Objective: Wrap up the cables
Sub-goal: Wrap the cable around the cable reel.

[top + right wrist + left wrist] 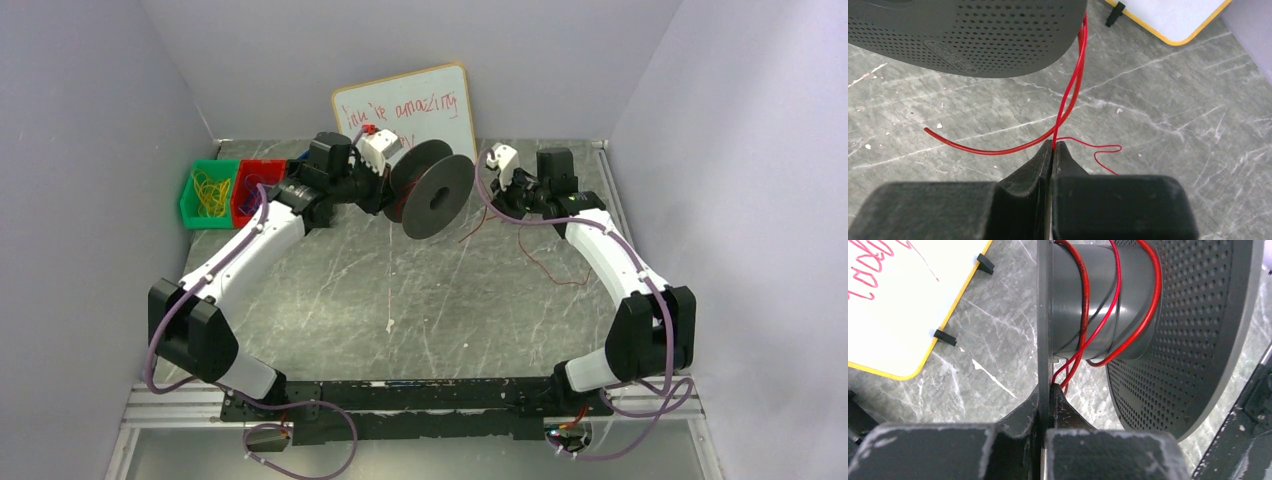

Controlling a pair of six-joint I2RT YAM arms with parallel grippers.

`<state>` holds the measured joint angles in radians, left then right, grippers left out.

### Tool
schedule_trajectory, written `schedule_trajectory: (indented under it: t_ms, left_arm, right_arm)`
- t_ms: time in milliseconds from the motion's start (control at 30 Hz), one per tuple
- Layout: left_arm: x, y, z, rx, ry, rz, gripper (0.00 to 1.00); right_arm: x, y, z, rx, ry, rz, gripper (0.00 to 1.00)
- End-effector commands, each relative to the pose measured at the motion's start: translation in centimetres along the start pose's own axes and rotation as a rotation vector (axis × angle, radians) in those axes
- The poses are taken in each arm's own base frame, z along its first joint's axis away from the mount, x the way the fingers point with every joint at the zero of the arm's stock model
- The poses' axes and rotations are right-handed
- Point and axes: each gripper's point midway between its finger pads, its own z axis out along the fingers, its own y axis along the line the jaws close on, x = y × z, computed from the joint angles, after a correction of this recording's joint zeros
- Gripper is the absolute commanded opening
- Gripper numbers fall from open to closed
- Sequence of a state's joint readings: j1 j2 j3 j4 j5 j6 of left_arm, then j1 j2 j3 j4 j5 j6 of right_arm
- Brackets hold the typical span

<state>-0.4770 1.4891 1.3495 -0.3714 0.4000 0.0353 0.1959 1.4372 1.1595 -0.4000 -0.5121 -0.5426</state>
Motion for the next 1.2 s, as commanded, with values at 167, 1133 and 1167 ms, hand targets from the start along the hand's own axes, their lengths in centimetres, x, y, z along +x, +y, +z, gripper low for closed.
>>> schedule_trajectory:
  t_ms: [167, 1133, 1167]
  left_arm:
    - [-6.9, -1.5, -3.1, 0.05, -0.164, -0.068, 0.03]
    - [-9.6, 3.0, -3.7, 0.009, -0.244, -0.51, 0.03]
    - [-9.5, 3.4, -3.7, -0.007, -0.243, -0.513, 0.03]
  right_arm:
    - [-2.1, 1.4, 0.8, -0.113, -0.096, 0.059, 0.0]
    - [-7.6, 9.7, 0.6, -0.26, -0.182, -0.04, 0.0]
    - [-7.5, 10.3, 0.8, -0.262, -0.165, -0.07, 0.0]
